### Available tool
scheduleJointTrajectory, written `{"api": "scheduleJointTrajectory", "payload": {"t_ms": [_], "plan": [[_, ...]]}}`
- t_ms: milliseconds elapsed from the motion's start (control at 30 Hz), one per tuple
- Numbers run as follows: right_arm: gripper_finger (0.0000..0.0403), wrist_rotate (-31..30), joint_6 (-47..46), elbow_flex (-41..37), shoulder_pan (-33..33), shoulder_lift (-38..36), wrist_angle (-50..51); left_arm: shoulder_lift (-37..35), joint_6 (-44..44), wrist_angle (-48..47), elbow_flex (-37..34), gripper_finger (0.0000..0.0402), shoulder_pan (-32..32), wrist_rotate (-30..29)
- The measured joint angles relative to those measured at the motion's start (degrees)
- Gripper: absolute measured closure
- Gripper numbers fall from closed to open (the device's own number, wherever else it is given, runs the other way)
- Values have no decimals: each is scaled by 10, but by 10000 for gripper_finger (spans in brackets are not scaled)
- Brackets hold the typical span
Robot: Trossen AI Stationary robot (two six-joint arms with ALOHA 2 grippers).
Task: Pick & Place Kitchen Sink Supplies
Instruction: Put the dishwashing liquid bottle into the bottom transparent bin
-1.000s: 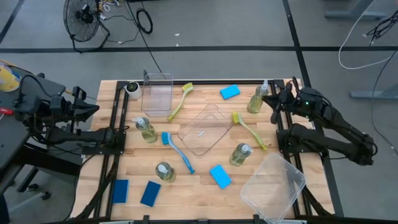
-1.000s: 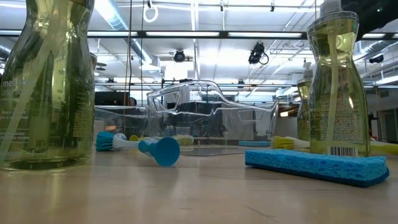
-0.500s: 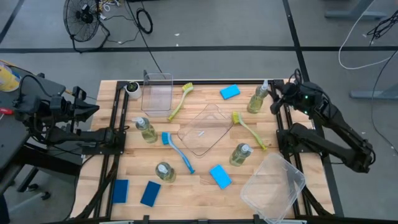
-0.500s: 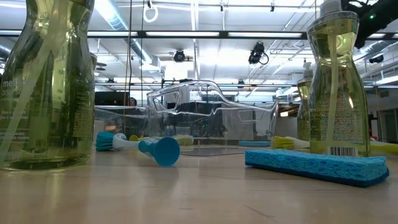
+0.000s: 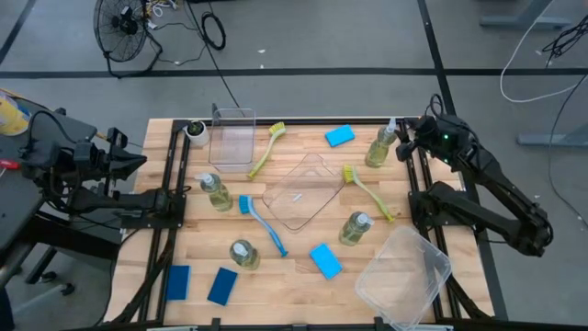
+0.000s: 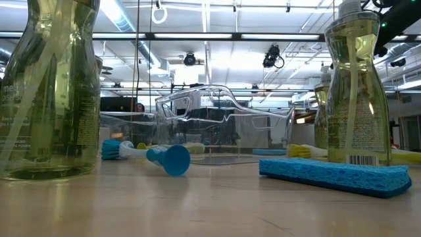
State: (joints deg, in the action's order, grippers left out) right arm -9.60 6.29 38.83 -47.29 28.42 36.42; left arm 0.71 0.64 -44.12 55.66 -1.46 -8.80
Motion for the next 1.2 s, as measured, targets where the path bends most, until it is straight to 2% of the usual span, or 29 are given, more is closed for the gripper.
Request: {"api": "scheduleJointTrajectory", "payload": {"t_ms": [200,367,600,833,1200], "plan": [[117,31,-23,0,0,11,-1,0,0,0,0,376,0,0],[106,31,-11,0,0,24,-7,0,0,0,0,376,0,0],[105,45,-7,-2,0,43,-22,0,0,0,0,376,0,0],[105,45,-7,-42,0,45,-73,0,0,0,0,376,0,0],[105,17,-13,-77,0,45,-134,0,0,0,0,376,0,0]]}}
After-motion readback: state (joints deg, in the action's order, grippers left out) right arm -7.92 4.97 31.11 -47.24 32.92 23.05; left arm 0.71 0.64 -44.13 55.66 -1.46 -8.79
